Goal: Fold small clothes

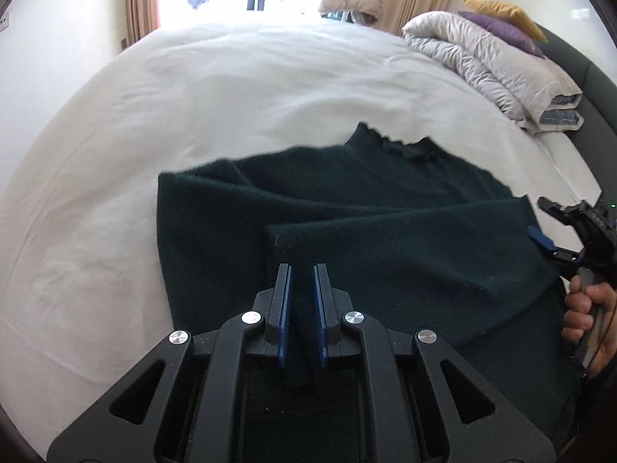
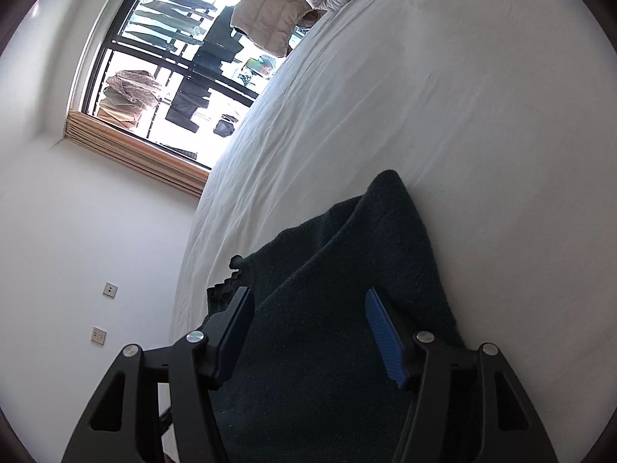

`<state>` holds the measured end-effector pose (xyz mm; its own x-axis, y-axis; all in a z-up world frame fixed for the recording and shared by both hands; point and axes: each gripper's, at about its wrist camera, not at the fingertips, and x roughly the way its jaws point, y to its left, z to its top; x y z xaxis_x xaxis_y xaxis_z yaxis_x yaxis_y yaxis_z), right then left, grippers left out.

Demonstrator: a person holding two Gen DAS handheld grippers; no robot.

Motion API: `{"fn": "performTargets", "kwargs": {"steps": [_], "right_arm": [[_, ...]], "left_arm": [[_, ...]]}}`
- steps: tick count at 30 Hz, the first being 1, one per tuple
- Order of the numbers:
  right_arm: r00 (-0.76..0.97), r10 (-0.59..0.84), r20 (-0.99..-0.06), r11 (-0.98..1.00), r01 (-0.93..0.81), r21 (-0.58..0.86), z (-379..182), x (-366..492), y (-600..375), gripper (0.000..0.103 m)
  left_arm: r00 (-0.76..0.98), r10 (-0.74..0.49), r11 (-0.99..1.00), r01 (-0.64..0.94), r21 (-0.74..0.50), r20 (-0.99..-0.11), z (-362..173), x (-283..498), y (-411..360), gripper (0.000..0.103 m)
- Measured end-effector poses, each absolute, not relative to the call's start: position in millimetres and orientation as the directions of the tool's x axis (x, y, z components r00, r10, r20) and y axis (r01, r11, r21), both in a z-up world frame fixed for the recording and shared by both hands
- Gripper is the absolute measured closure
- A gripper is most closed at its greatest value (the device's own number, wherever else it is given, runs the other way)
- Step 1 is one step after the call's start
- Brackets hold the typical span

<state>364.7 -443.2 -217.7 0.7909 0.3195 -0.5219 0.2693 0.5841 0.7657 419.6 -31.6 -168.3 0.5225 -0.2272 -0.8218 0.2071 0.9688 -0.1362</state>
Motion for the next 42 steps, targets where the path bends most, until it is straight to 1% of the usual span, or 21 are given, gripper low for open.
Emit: {"fn": "performTargets", "kwargs": {"steps": [4, 6, 8, 9, 11, 13, 14, 16, 17, 18, 19, 21, 24, 29, 30, 31, 32, 33, 34, 39, 42], "right_arm": [[0.808, 0.243, -0.537, 0.607, 0.306, 0.734, -203.2, 337.6, -455.7, 0.043], [0.831, 0.269, -0.488, 0.614, 0.242, 0.751, -189.0, 325.6, -448.2, 0.036], [0.828, 0.306, -0.470, 0.641, 0.185, 0.745, -181.3, 321.7, -432.7, 0.030], [0.813, 0.324, -0.483, 0.655, 0.176, 0.735, -181.6, 323.9, -424.7, 0.025], [0.767, 0.329, -0.551, 0.677, 0.216, 0.704, -195.9, 328.6, -417.6, 0.023], [0.755, 0.328, -0.568, 0.693, 0.216, 0.688, -210.1, 327.2, -420.5, 0.033], [0.754, 0.319, -0.574, 0.698, 0.223, 0.681, -210.6, 321.8, -425.0, 0.048], [0.767, 0.320, -0.555, 0.655, 0.244, 0.715, -206.1, 304.6, -437.2, 0.051], [0.773, 0.277, -0.571, 0.659, 0.280, 0.699, -199.5, 292.8, -442.4, 0.043], [0.778, 0.208, -0.593, 0.669, 0.329, 0.666, -190.9, 278.4, -446.6, 0.028], [0.794, 0.168, -0.584, 0.674, 0.340, 0.656, -181.8, 263.2, -449.4, 0.027], [0.827, 0.174, -0.534, 0.683, 0.290, 0.671, -163.2, 233.3, -451.0, 0.027], [0.854, 0.173, -0.490, 0.736, 0.218, 0.640, -135.6, 190.4, -429.2, 0.024], [0.838, 0.210, -0.504, 0.849, 0.099, 0.519, -117.9, 130.6, -359.0, 0.018], [0.833, 0.211, -0.512, 0.870, 0.079, 0.486, -117.9, 120.1, -344.0, 0.016], [0.829, 0.211, -0.517, 0.888, 0.059, 0.457, -119.1, 109.2, -330.9, 0.015], [0.828, 0.210, -0.521, 0.900, 0.045, 0.434, -121.1, 98.9, -320.2, 0.014], [0.826, 0.209, -0.523, 0.908, 0.035, 0.417, -123.8, 89.5, -312.0, 0.012], [0.824, 0.208, -0.527, 0.912, 0.031, 0.409, -127.0, 82.1, -304.8, 0.012], [0.796, 0.184, -0.577, 0.895, 0.107, 0.433, -147.7, 59.8, -293.0, 0.012], [0.802, 0.171, -0.573, 0.893, 0.119, 0.434, -148.1, 49.3, -285.6, 0.012]], "left_arm": [[0.541, -0.212, 0.975, 0.171, -0.140, -0.814, -177.0, 416.0, -16.6, 0.089], [0.546, -0.219, 0.975, 0.161, -0.156, -0.809, -171.3, 412.1, -11.7, 0.089], [0.565, -0.191, 0.979, 0.168, -0.115, -0.803, -165.7, 405.1, -15.4, 0.089], [0.561, -0.188, 0.979, 0.171, -0.109, -0.806, -165.8, 402.2, -17.1, 0.089], [0.543, -0.192, 0.979, 0.162, -0.122, -0.818, -170.5, 399.1, -15.0, 0.089], [0.549, -0.193, 0.979, 0.162, -0.123, -0.813, -169.9, 391.4, -8.6, 0.088], [0.552, -0.180, 0.981, 0.159, -0.110, -0.814, -168.5, 387.5, -7.2, 0.088], [0.557, -0.166, 0.983, 0.163, -0.088, -0.814, -161.5, 375.8, -3.7, 0.088], [0.567, -0.167, 0.982, 0.165, -0.087, -0.806, -157.3, 367.2, 0.8, 0.088], [0.574, -0.162, 0.984, 0.159, -0.086, -0.803, -154.3, 359.6, 6.5, 0.088], [0.579, -0.164, 0.984, 0.148, -0.094, -0.799, -150.7, 350.1, 13.9, 0.088], [0.604, -0.173, 0.984, 0.133, -0.116, -0.778, -138.3, 325.3, 25.4, 0.088], [0.648, -0.147, 0.988, 0.140, -0.072, -0.747, -118.7, 281.7, 28.1, 0.088], [0.658, -0.106, 0.984, 0.176, 0.015, -0.746, -99.5, 205.6, 6.3, 0.087], [0.662, -0.100, 0.982, 0.186, 0.033, -0.743, -97.5, 190.7, 0.8, 0.084], [0.665, -0.086, 0.979, 0.195, 0.062, -0.742, -96.9, 175.3, -4.9, 0.067], [0.668, -0.076, 0.976, 0.201, 0.081, -0.740, -97.1, 162.4, -9.0, 0.035], [0.676, -0.075, 0.977, 0.198, 0.082, -0.733, -97.0, 149.5, -10.9, 0.025], [0.685, -0.082, 0.978, 0.193, 0.072, -0.724, -97.2, 138.2, -11.5, 0.021], [0.632, -0.100, 0.977, 0.207, 0.044, -0.768, -109.8, 111.5, -15.8, 0.021], [0.620, -0.115, 0.978, 0.209, 0.022, -0.776, -110.9, 101.5, -14.6, 0.021]]}}
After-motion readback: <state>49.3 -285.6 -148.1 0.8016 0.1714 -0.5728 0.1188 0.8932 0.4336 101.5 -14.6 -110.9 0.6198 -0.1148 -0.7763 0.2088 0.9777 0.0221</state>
